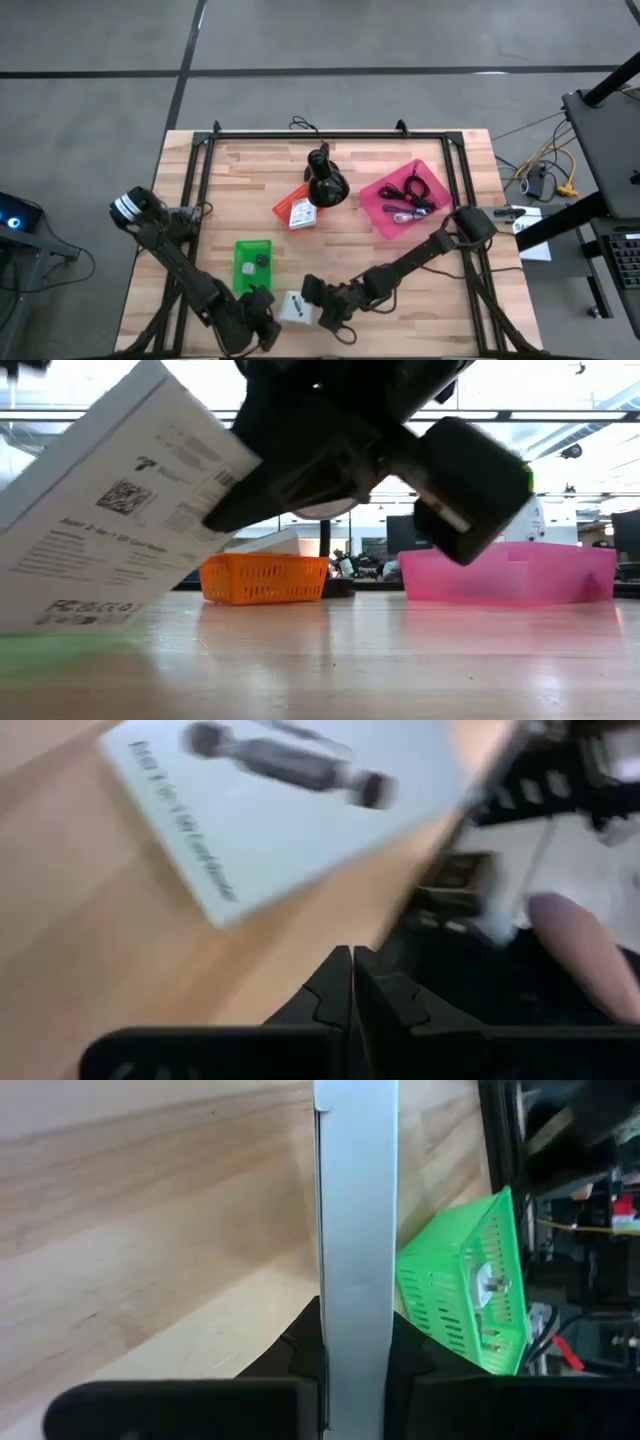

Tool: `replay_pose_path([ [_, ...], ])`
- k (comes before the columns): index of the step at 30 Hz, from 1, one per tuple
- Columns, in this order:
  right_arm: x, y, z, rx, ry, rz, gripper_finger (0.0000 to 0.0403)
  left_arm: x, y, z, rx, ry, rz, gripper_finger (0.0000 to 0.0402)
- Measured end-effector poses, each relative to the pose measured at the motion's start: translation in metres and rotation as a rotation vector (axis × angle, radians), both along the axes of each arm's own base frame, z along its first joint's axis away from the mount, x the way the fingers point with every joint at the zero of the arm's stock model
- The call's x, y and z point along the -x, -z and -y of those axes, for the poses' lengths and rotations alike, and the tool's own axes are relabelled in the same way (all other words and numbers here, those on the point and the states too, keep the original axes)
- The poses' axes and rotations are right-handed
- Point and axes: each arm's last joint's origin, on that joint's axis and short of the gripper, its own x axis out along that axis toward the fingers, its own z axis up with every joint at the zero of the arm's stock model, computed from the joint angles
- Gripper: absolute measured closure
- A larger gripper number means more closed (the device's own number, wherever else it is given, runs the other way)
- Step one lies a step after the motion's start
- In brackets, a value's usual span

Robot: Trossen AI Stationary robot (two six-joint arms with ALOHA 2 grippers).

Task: Pick and place items into bin
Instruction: Put the white card reader box into the orange bin

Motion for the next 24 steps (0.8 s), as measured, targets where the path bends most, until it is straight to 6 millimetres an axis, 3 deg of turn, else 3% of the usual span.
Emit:
replay_pose_path([
  [7, 0.008, -0.018, 0.004, -0.033, 0.08, -0.018, 0.0373, 0.0, -0.045, 0.0, -0.148, 0.264, 0.232, 0.0401],
  [14, 0.023, -0.048, 0.011, -0.039, 0.192, -0.02, 0.0373, 0.007, -0.084, -0.009, -0.509, 0.532, 0.532, 0.0401],
  [18, 0.033, -0.07, 0.021, -0.076, 0.299, 0.008, 0.0373, 0.015, -0.092, -0.022, -0.74, 0.594, 0.601, 0.0401],
  [24, 0.051, -0.106, 0.039, -0.065, 0.45, 0.079, 0.0373, 0.03, -0.104, -0.046, -1.09, 0.531, 0.626, 0.0401],
])
